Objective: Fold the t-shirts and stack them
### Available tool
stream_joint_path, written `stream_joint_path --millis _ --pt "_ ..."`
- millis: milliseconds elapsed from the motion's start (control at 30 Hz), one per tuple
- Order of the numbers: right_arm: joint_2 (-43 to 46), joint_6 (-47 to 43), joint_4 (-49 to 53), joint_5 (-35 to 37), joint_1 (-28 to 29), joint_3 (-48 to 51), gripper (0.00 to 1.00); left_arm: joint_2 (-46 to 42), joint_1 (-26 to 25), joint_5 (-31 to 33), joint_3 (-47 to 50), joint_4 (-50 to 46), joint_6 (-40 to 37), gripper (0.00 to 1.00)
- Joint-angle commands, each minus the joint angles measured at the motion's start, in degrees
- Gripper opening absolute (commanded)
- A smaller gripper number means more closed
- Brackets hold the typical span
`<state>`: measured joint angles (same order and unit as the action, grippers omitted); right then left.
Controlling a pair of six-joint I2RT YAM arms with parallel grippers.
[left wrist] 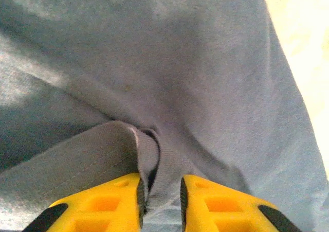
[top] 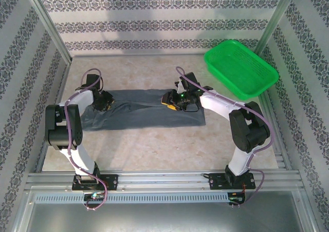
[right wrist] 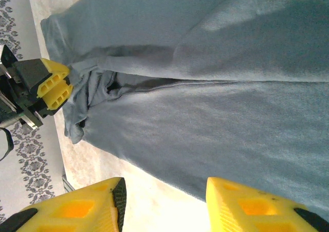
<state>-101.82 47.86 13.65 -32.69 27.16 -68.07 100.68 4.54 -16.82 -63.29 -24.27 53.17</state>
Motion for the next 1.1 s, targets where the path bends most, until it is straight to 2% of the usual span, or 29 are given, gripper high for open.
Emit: stream_joint_path --millis 0,233,533,767,1067 --pt "-0.1 0.1 -0.1 -0.9 0.2 -0.3 0.46 -0.4 -1.0 -1.0 0.3 1.8 0.7 0.19" --pt "-0.1 0.0 0.1 -0.8 0.2 -0.3 0.46 -0.8 -1.1 -0.9 0.9 1.3 0.4 0.00" --pt "-0.2 -0.2 0.5 -0.7 -0.1 -0.7 0.46 -6.1 -1.6 0.0 1.4 -3.5 2.2 0.00" --pt "0.5 -0.6 1.1 -0.5 -0.8 -0.8 0.46 -14.0 -6.0 -2.0 6.6 -7.1 12.6 0.00" --pt "1.6 -0.3 0.6 -0.5 -0.8 0.5 0.46 -19.7 -15.3 -0.1 13.9 -2.2 28.3 0.00"
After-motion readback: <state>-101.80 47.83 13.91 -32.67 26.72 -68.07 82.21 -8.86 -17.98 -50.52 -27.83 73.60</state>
